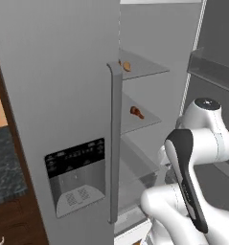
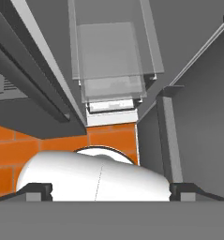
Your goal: Place one sweet potato and one chicken drumstick in each tupperware on the nearby counter, to pack two identical lunches.
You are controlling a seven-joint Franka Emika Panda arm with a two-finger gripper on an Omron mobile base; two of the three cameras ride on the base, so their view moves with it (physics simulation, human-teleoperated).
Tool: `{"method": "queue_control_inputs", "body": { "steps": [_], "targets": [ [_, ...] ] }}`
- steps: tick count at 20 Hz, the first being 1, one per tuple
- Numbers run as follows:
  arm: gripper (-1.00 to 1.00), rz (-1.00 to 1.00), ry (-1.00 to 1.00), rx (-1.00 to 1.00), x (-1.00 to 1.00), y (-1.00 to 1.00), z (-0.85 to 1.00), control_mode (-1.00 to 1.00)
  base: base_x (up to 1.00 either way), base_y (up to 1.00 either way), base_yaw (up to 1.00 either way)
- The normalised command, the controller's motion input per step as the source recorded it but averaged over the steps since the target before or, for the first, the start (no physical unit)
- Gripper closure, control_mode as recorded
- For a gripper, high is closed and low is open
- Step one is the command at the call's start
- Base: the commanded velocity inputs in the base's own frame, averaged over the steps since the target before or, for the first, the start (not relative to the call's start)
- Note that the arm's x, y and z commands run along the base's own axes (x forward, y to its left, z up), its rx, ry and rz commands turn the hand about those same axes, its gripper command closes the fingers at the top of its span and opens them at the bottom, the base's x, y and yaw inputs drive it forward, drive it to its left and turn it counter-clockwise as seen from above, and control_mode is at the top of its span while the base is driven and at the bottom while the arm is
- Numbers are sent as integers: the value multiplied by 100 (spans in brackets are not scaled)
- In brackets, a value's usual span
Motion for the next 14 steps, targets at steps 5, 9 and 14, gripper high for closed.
{"method": "queue_control_inputs", "body": {
  "steps": [5,9,14],
  "targets": [
    [-100,0,0,0,0,0,0,100,43,-18,12],
    [-100,0,0,0,0,0,0,100,44,-10,12],
    [-100,0,0,0,0,0,0,100,28,-16,10]
  ]
}}
